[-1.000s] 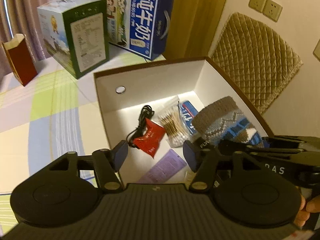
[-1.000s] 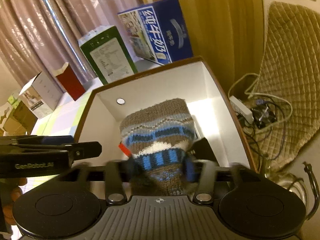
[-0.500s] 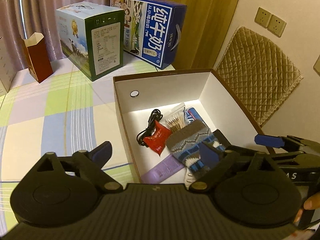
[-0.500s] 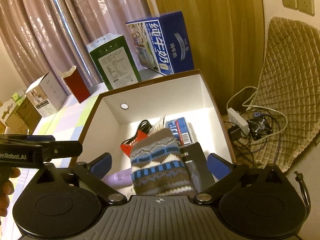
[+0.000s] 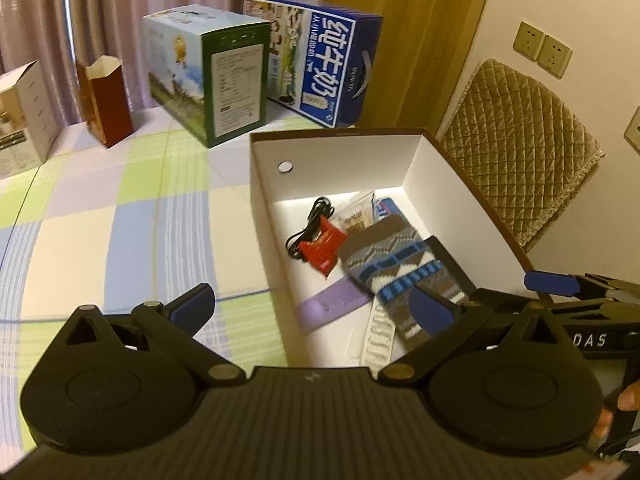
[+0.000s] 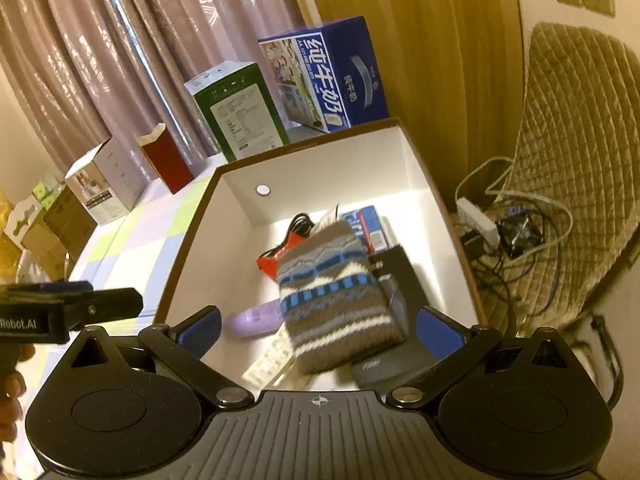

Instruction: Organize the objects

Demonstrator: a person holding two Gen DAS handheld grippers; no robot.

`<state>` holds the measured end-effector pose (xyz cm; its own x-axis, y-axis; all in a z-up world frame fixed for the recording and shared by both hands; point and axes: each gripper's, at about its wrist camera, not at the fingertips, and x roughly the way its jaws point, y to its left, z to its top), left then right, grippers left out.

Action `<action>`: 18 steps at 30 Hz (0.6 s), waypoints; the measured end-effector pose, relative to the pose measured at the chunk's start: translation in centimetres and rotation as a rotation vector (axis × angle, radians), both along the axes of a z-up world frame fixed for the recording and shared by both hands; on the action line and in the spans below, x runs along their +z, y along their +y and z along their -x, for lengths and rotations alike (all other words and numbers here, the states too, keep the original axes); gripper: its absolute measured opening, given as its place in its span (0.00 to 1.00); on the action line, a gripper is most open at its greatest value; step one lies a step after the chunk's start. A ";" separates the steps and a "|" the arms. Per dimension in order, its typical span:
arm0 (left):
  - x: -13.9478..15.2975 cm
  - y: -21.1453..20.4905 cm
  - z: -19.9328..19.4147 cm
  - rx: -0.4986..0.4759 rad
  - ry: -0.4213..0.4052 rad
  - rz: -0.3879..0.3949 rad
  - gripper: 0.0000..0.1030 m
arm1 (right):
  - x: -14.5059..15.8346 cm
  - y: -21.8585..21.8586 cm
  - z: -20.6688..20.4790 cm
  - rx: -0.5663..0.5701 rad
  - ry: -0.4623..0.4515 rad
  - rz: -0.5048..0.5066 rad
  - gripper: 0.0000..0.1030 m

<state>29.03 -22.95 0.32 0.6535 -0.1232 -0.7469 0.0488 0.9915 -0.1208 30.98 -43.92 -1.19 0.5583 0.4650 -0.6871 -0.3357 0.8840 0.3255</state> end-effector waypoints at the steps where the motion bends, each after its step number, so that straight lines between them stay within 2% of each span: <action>1: 0.0 0.2 0.5 0.005 -0.001 -0.004 0.99 | 0.0 0.0 0.3 -0.005 0.011 -0.003 0.98; 14: 1.0 3.5 6.9 0.023 -0.037 -0.080 0.99 | 0.5 3.3 6.3 -0.015 0.019 0.034 0.98; 18: 1.3 5.5 9.2 0.039 -0.021 -0.094 0.99 | 0.7 5.0 8.3 -0.008 0.016 0.037 0.98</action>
<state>19.87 -17.41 1.61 0.6717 -0.0273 -0.7403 0.0113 0.9996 -0.0267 22.68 -38.88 -0.51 0.5510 0.4344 -0.7125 -0.3236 0.8982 0.2974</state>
